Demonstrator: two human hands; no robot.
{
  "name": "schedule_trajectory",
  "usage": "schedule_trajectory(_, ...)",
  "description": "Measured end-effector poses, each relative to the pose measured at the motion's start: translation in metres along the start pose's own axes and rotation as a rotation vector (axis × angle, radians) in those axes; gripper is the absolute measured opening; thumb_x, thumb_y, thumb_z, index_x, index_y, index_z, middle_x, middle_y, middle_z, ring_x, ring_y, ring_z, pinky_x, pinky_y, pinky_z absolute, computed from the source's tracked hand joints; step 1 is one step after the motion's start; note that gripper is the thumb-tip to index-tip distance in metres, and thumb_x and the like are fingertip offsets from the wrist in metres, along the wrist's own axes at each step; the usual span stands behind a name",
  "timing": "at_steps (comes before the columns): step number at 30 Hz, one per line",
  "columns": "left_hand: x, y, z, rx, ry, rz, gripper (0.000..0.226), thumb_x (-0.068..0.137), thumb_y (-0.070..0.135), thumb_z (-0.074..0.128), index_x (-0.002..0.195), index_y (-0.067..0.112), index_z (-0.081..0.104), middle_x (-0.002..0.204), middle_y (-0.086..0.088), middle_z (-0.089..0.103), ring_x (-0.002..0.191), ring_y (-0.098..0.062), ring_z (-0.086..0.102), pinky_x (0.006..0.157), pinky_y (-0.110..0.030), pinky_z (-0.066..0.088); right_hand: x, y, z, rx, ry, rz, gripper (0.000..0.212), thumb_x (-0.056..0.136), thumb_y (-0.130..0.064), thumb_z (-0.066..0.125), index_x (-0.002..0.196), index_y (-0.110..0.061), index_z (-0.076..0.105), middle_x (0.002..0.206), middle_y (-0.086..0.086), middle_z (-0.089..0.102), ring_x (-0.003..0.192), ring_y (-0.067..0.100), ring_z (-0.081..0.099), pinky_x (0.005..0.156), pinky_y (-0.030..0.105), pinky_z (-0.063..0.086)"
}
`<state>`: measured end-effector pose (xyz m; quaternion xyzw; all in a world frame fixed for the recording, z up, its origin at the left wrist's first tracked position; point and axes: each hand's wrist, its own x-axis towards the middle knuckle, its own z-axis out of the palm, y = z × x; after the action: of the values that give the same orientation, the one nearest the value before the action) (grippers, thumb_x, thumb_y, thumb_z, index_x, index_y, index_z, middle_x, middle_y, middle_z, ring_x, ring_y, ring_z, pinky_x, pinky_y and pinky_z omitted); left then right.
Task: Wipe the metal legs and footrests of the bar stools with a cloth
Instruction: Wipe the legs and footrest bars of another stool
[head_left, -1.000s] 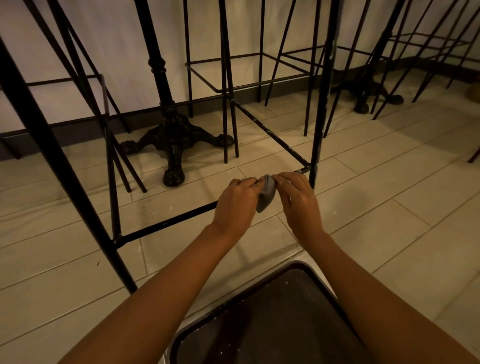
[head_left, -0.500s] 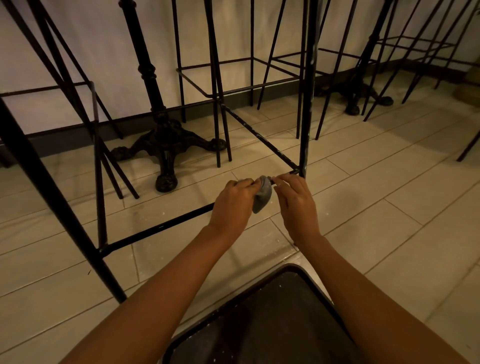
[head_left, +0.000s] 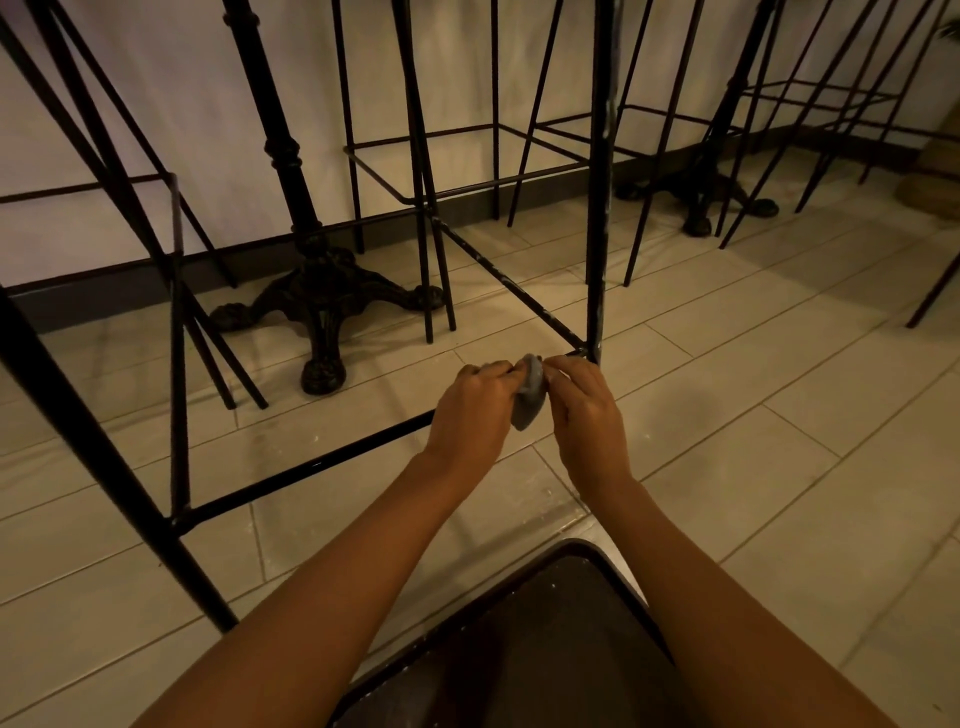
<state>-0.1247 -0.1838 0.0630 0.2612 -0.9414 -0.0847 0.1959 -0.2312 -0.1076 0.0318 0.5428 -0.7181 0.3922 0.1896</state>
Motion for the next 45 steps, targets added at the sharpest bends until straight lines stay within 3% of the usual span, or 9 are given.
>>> schedule_trajectory(10,0.011,-0.001,0.007,-0.003,-0.018,-0.013,0.038,0.089,0.014,0.057,0.127,0.014,0.052,0.115,-0.007,0.062,0.102,-0.023,0.058,0.091,-0.031,0.049,0.001,0.006,-0.002,0.098,0.031,0.046,0.031,0.087,-0.020,0.044,0.103,-0.003,0.065,0.106,0.015,0.064,0.102,0.022,0.057,0.091,0.027,0.048)
schedule_trajectory(15,0.035,0.015,0.020,0.018,-0.064,-0.034,0.047,0.082,0.008,0.063,0.127,0.012,0.050,0.114,-0.010,0.062,0.101,-0.028,0.056,0.088,-0.035,0.049,0.023,0.022,-0.024,0.212,0.271,0.364,0.031,0.090,-0.019,0.055,0.117,-0.005,0.052,0.110,0.014,0.053,0.105,0.021,0.046,0.091,0.023,0.040)
schedule_trajectory(17,0.042,0.022,0.023,0.022,-0.057,-0.041,0.048,0.081,0.008,0.064,0.127,0.013,0.050,0.113,-0.010,0.062,0.101,-0.028,0.055,0.087,-0.034,0.049,0.035,0.028,-0.026,0.263,0.183,0.423,0.033,0.090,-0.018,0.056,0.121,-0.008,0.051,0.109,0.009,0.054,0.101,0.017,0.049,0.084,0.014,0.038)
schedule_trajectory(19,0.046,0.027,0.025,0.008,-0.061,-0.037,0.048,0.081,0.009,0.065,0.127,0.013,0.051,0.113,-0.010,0.062,0.102,-0.028,0.055,0.088,-0.034,0.049,0.042,0.032,-0.024,0.260,0.093,0.423,0.029,0.090,-0.015,0.056,0.119,-0.009,0.056,0.106,0.008,0.061,0.097,0.015,0.054,0.081,0.013,0.039)
schedule_trajectory(21,0.048,0.027,0.025,0.001,-0.083,-0.024,0.053,0.080,0.009,0.066,0.129,0.013,0.048,0.114,-0.010,0.061,0.103,-0.029,0.055,0.089,-0.036,0.049,0.044,0.034,-0.021,0.256,0.094,0.430,0.027,0.090,-0.012,0.055,0.116,-0.006,0.059,0.104,0.010,0.065,0.093,0.016,0.058,0.080,0.016,0.041)
schedule_trajectory(26,0.038,0.012,0.024,-0.012,-0.097,-0.020,0.061,0.079,0.011,0.068,0.134,0.018,0.044,0.115,-0.008,0.059,0.102,-0.028,0.056,0.087,-0.039,0.051,0.045,0.039,-0.017,0.201,0.084,0.394,0.027,0.089,-0.011,0.057,0.115,-0.004,0.061,0.102,0.011,0.067,0.085,0.005,0.052,0.070,0.000,0.037)
schedule_trajectory(31,0.041,0.016,0.022,0.019,-0.080,-0.062,0.052,0.081,0.011,0.066,0.130,0.016,0.048,0.110,-0.008,0.061,0.099,-0.028,0.058,0.084,-0.036,0.052,0.044,0.039,-0.015,0.209,0.119,0.410,0.028,0.088,-0.012,0.058,0.114,-0.003,0.061,0.102,0.013,0.068,0.090,0.018,0.061,0.080,0.017,0.042)
schedule_trajectory(34,0.051,0.031,0.024,0.073,-0.110,-0.061,0.063,0.079,0.009,0.067,0.136,0.017,0.040,0.112,-0.010,0.059,0.100,-0.029,0.056,0.084,-0.036,0.051,0.045,0.037,-0.016,0.217,0.125,0.436,0.028,0.088,-0.013,0.058,0.114,-0.003,0.061,0.103,0.013,0.068,0.093,0.020,0.062,0.082,0.018,0.042)
schedule_trajectory(45,0.042,0.040,0.018,0.114,-0.063,-0.019,0.061,0.088,0.010,0.055,0.143,0.016,0.030,0.135,-0.010,0.046,0.120,-0.030,0.043,0.097,-0.035,0.042,0.043,0.039,-0.017,0.193,0.112,0.415,0.028,0.088,-0.014,0.059,0.113,-0.003,0.063,0.102,0.012,0.069,0.091,0.018,0.063,0.081,0.015,0.042)
